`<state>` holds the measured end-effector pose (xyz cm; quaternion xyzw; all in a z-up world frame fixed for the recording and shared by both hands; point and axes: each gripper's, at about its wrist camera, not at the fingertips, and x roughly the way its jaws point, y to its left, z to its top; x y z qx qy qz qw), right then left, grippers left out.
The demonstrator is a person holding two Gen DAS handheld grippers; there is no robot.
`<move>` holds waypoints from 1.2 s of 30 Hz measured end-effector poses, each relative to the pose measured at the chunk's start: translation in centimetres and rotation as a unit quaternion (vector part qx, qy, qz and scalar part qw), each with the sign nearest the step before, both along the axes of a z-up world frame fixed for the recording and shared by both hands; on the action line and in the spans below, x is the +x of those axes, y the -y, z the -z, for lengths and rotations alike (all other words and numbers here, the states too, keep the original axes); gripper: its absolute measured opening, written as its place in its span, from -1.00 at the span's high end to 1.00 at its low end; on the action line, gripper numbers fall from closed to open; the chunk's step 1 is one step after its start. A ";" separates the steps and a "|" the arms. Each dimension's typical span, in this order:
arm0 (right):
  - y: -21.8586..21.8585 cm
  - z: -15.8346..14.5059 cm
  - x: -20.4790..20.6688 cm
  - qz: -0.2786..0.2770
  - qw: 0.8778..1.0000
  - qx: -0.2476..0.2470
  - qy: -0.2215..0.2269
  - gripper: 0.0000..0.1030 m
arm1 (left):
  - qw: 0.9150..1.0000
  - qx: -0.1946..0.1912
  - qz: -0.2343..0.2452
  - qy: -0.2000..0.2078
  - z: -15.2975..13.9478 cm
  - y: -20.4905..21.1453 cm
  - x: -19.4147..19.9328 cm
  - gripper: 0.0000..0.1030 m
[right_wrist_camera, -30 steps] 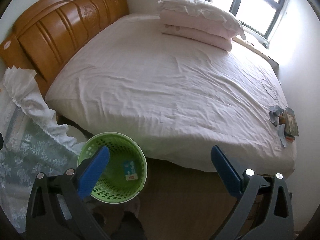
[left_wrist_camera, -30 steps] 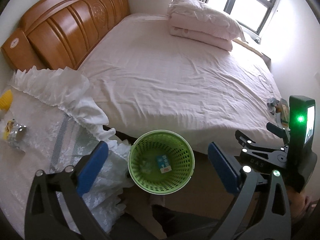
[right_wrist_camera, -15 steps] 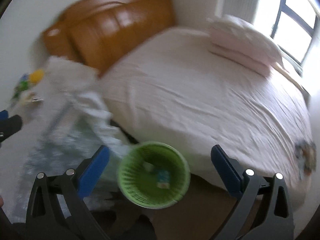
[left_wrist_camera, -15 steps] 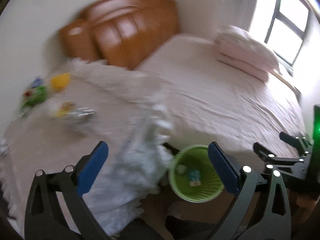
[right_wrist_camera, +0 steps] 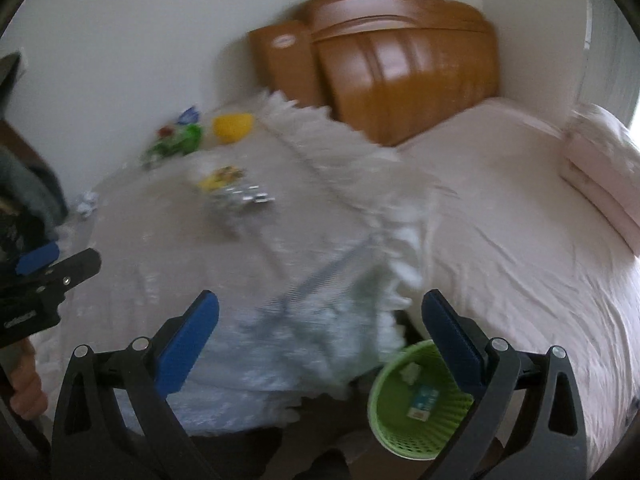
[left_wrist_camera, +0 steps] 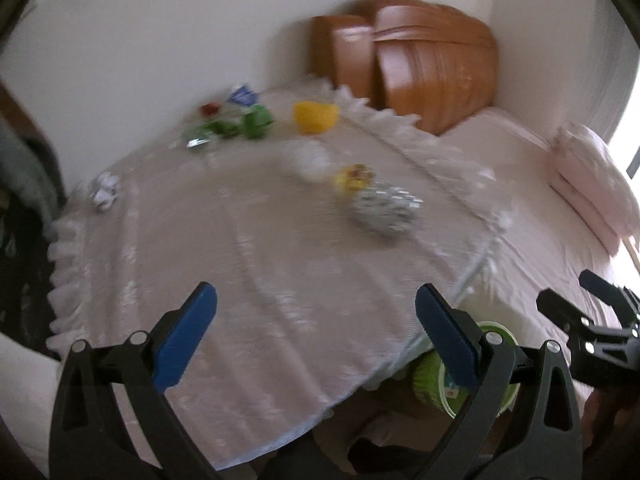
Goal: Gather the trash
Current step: 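Grasp the crumpled white paper with the left tool while the right tool grasps the clear plastic bag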
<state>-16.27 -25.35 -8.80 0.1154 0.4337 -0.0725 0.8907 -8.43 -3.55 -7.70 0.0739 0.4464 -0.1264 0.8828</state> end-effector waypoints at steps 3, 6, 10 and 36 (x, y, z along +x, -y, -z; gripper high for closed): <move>-2.1 -0.1 1.3 -0.021 1.000 -0.002 -0.003 -0.95 | 1.000 0.002 -0.029 0.007 0.2 -2.7 0.7 -0.85; -4.3 -0.3 3.8 -0.043 0.999 -0.006 -0.002 -0.95 | 0.997 0.008 -0.071 0.009 0.5 -5.9 2.7 -0.85; -7.0 -0.3 7.2 -0.063 0.998 -0.009 -0.001 -0.95 | 0.990 0.015 -0.139 0.015 0.9 -11.4 7.3 -0.85; -13.7 5.7 28.9 -0.037 0.995 -0.043 -0.085 -0.95 | 0.964 0.082 -0.249 -0.041 12.2 -28.1 31.6 -0.59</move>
